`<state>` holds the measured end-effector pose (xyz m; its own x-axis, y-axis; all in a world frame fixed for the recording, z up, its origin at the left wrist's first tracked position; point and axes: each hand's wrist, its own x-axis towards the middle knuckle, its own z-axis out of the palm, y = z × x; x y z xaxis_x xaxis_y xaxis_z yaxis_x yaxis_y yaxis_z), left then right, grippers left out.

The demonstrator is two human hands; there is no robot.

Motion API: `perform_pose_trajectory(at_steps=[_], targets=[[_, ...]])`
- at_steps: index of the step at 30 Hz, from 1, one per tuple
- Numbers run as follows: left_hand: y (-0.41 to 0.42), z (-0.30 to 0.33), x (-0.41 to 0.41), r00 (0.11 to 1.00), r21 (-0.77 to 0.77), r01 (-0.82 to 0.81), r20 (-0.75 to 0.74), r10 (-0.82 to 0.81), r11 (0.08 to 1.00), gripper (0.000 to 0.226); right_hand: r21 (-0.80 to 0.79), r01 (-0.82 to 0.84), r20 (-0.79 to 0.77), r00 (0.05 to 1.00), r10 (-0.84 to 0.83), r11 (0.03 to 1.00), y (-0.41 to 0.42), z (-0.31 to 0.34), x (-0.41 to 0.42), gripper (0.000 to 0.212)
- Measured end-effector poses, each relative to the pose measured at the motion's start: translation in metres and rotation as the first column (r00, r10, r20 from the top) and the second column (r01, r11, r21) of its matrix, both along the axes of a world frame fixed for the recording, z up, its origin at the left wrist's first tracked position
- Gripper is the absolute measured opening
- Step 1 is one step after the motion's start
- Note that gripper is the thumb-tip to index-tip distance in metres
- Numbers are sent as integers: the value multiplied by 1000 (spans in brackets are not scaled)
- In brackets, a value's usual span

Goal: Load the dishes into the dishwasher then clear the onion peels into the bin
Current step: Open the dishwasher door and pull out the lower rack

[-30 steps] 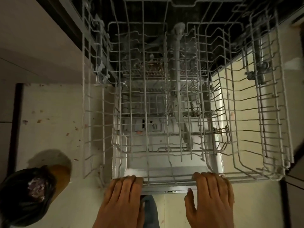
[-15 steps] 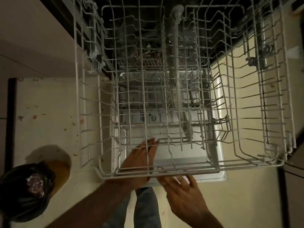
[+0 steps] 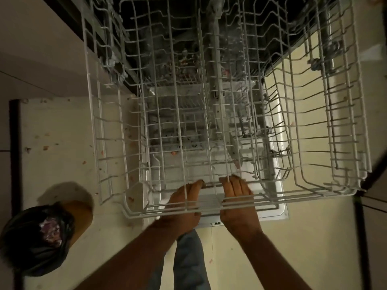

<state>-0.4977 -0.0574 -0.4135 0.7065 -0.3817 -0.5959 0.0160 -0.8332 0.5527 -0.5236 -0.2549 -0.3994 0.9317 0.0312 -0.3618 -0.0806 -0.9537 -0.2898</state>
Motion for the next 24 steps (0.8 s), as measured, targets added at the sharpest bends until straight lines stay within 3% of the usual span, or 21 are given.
perform_pose_trajectory(at_steps=[2, 5, 9, 12, 14, 18, 24], targets=[[1, 2, -19, 998, 5, 43, -48, -43, 999, 84, 125, 63, -26, 998, -60, 990, 4, 1, -19, 53], [4, -4, -41, 991, 13, 33, -129, -31, 999, 80, 91, 135, -111, 986, -125, 987, 9, -2, -44, 74], [-1, -1, -37, 989, 32, 81, -127, -76, 996, 85, 186, 202, -52, 979, -196, 962, 18, -7, -38, 63], [4, 1, -39, 971, 108, 168, -190, -145, 980, 75, 159, 244, -122, 966, -226, 957, 24, -6, -46, 85], [7, 11, -39, 944, 169, 260, -251, -213, 951, 66, 118, 234, -212, 955, -206, 965, 21, -7, -51, 95], [28, 53, -38, 896, 128, 331, -352, -269, 935, 85, 134, 177, -358, 926, -119, 975, 14, 17, -40, 96], [66, 126, -30, 877, 216, 379, -393, -275, 900, 65, 161, 82, -492, 871, 8, 984, 19, 90, -35, 72]])
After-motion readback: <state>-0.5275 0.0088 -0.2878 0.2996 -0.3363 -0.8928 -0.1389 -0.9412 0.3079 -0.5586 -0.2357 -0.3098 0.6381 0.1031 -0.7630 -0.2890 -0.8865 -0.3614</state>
